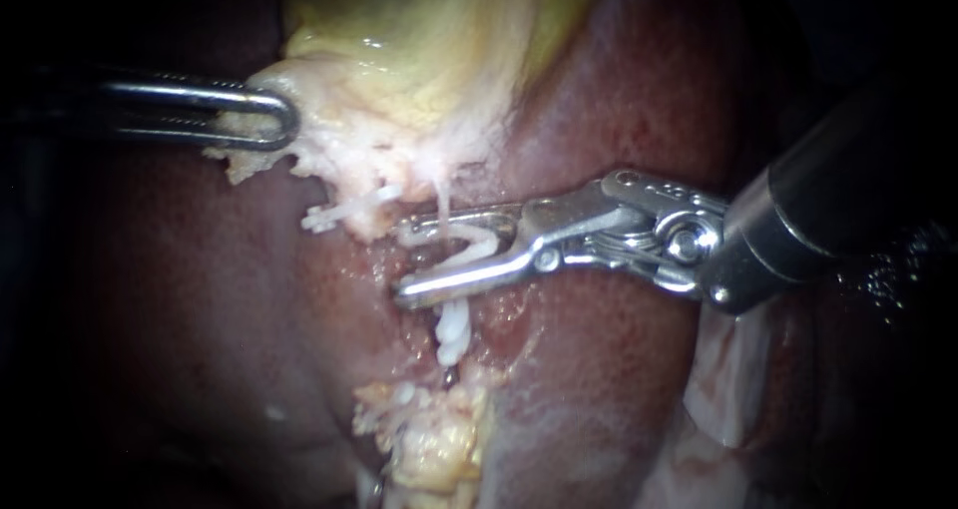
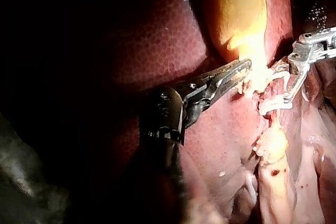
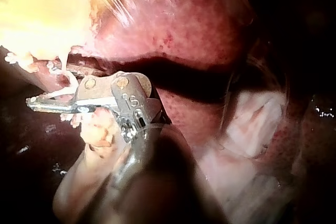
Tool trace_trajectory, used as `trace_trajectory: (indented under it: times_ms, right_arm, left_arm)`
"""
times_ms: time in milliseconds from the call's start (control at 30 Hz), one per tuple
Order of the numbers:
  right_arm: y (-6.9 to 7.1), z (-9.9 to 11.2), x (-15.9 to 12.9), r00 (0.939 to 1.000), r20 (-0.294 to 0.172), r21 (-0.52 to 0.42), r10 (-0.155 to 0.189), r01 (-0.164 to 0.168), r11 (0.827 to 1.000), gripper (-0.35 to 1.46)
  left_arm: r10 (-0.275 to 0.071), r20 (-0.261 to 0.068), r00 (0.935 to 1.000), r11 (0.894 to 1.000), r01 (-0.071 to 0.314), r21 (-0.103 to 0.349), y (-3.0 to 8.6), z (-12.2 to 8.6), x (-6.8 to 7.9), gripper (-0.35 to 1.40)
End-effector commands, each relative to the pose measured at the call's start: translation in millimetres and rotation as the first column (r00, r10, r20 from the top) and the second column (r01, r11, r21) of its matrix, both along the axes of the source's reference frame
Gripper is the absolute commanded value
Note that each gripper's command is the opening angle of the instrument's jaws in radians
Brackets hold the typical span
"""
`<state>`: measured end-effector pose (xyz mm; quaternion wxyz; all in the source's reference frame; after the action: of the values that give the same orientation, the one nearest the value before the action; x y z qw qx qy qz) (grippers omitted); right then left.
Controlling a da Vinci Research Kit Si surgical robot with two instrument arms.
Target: Clipping third clip right tube
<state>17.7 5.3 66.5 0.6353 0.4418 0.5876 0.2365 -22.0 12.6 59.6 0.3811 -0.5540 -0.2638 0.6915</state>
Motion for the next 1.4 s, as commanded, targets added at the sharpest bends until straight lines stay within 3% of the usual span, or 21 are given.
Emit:
trace_trajectory:
  times_ms: [33,467,933,1400]
  right_arm:
    - [0.0,-0.3,0.1,1.0000,-0.004,0.000,0.003,-0.003,1.000,0.43]
    - [0.3,-2.1,0.3,0.9999,-0.014,0.030,0.008,-0.008,1.000,0.28]
    - [0.1,-2.4,0.1,0.9997,0.022,0.142,0.009,-0.012,0.990,-0.35]
    - [0.0,-2.2,-0.3,0.9995,0.029,0.169,0.009,-0.014,0.985,-0.35]
  left_arm:
    - [0.000,0.000,1.0000,1.000,0.000,0.000,0.0,0.0,0.0,-0.35]
    - [0.000,0.000,1.0000,1.000,0.000,0.000,0.0,0.1,0.0,-0.35]
    - [0.000,0.000,1.0000,1.000,0.000,-0.001,0.0,0.2,0.0,-0.35]
    - [0.000,0.000,1.0000,1.000,0.000,-0.001,0.0,0.3,0.0,-0.35]
